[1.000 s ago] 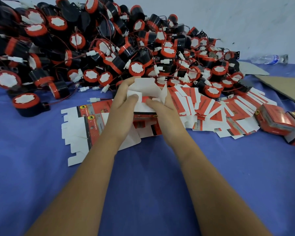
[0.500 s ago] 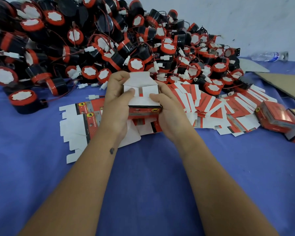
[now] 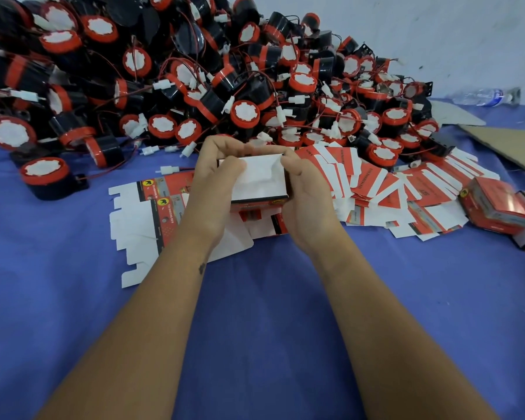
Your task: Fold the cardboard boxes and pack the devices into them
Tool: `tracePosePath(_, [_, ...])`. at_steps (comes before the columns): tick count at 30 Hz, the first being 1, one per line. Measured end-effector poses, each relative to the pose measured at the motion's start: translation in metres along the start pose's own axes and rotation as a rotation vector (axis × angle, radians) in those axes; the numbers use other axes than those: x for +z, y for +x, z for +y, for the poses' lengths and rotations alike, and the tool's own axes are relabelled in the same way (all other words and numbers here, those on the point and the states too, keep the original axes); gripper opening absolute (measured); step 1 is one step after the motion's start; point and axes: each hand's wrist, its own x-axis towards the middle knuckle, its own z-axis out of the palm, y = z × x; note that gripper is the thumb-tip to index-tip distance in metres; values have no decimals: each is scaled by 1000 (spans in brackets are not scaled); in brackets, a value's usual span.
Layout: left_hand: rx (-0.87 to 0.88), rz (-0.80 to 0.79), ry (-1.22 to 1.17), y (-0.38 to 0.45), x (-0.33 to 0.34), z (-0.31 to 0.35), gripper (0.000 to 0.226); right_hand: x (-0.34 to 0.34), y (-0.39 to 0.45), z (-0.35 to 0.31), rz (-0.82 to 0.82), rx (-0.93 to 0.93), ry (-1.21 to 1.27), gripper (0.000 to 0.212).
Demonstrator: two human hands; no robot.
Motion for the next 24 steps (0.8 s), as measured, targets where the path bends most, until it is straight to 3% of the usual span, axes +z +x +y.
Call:
tracePosePath(7, [-61,22,13,1,0,-2,25,-3,0,-4,121,-29,-204,30])
tracePosePath(13, [-33,5,55,-2,0,2,39,-1,-1,-4,203,-210,-457,29])
tracePosePath(19, [91,22,82,-4,3,2,40,4,-2,-3,231,-198,-331,27])
tracePosePath(21, [96,-14,55,-5,7,3,42,4,0,-4,260,-130,-344,37])
tracePosePath(24, [56,-86,36,-7,12,1,45,0,-1,-7,226,-131,-317,34])
